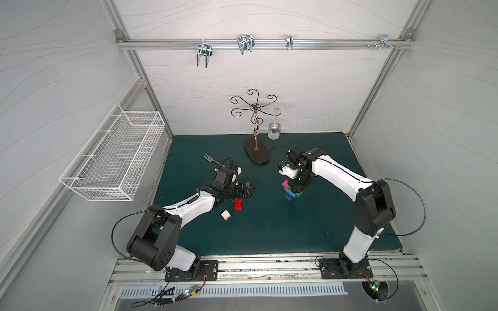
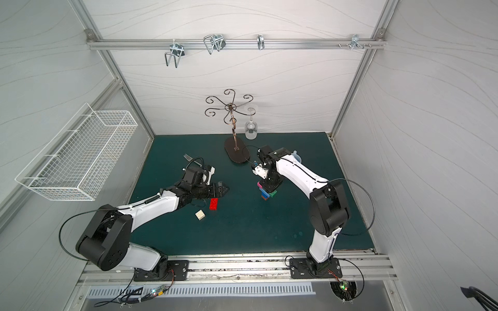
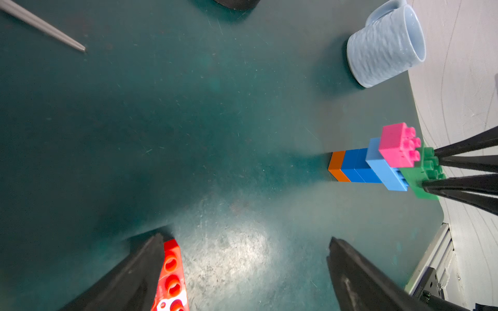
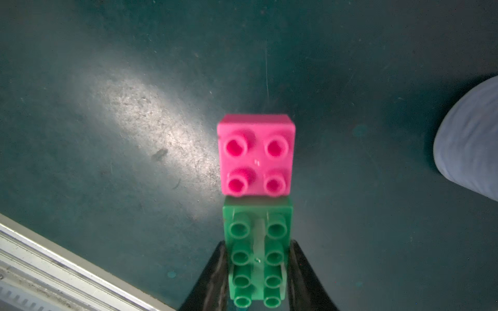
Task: Assemble a spoon with lego
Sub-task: Assemble the lego brick with the lego brick.
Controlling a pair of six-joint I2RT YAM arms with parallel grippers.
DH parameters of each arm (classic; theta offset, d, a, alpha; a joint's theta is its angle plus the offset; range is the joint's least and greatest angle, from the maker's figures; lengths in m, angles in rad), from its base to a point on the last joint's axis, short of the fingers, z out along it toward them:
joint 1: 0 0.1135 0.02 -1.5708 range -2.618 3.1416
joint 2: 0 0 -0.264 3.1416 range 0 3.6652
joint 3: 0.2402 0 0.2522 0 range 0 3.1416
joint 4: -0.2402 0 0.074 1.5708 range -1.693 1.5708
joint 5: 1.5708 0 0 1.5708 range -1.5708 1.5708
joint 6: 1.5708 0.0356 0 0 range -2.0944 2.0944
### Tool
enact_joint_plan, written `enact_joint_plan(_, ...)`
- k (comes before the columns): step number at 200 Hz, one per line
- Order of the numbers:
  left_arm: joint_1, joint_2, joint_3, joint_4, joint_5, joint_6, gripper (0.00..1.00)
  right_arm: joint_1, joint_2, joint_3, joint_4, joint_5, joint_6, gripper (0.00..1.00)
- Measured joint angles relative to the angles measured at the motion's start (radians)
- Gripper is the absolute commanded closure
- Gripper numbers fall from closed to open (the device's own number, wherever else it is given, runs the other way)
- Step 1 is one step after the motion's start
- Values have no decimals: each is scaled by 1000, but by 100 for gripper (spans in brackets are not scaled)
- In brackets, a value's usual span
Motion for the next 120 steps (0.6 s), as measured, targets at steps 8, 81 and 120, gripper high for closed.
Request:
enact_joint_plan(8,0,0,0,0,0,0,0,1,5,4,-3,0,0,69)
enact_joint_plan(81,-1,0,0,-1,-2,0,0,28,52,60,-53,33,0,74)
enact_joint_plan(120,-1,0,0,-1,-2,3,0,44,60,73,-63,59,-3,73)
